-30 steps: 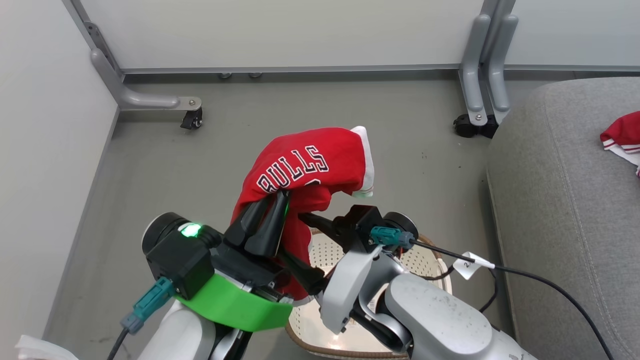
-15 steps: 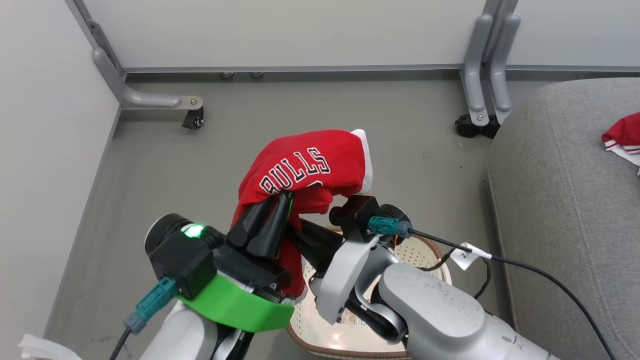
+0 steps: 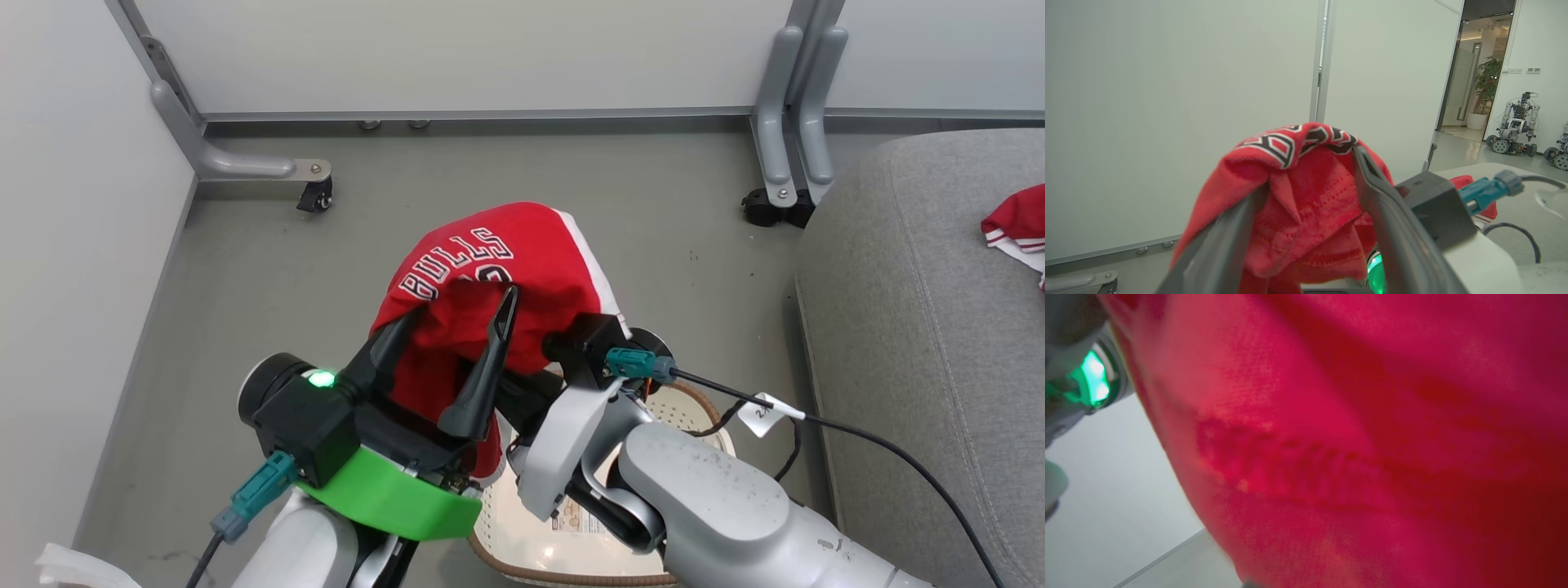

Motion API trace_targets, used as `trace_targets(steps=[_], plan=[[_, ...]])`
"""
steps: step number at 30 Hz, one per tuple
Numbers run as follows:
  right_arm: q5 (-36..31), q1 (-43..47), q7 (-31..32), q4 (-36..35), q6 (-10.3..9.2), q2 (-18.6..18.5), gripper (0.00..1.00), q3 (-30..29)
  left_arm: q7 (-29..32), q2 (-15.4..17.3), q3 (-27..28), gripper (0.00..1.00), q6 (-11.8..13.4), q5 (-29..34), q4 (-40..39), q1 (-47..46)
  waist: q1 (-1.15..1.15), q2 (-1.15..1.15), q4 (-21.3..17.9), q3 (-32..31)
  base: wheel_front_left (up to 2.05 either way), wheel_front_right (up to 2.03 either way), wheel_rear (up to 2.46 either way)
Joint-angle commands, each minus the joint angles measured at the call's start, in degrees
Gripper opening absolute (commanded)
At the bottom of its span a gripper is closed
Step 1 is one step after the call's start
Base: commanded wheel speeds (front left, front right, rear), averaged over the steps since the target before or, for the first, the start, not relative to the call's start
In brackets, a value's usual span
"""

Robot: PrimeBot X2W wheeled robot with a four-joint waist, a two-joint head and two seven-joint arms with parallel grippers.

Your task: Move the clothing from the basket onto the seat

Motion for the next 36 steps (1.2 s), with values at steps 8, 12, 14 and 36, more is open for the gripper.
trace_targets(steps=[8,12,14,36], plan=[[0.64,-1.5,-0.86,0.73,-0.03,0.01,0.0,0.05,-0.15,0.44,-0.33,1.0,0.51,-0.09,0.2,-0.5,0.0,0.0,0.1,0.01,0.0,0.0,0.0],[0.77,-1.91,-1.3,1.18,-0.04,0.0,0.0,-0.8,0.06,0.59,-0.7,1.0,0.36,-0.43,0.46,-0.03,0.0,0.0,0.1,-0.02,0.0,0.0,0.0],[0.63,-2.11,-1.63,1.45,-0.04,0.0,0.0,-1.55,0.21,0.78,-0.92,1.0,0.38,-0.43,0.65,0.25,0.0,0.0,0.0,0.01,0.0,0.0,0.0],[-5.5,-2.59,-3.84,4.08,-0.03,-1.84,0.0,-18.42,2.68,4.85,-5.06,1.0,0.1,3.06,4.16,1.77,0.0,0.0,-8.46,4.76,0.0,0.0,0.0]])
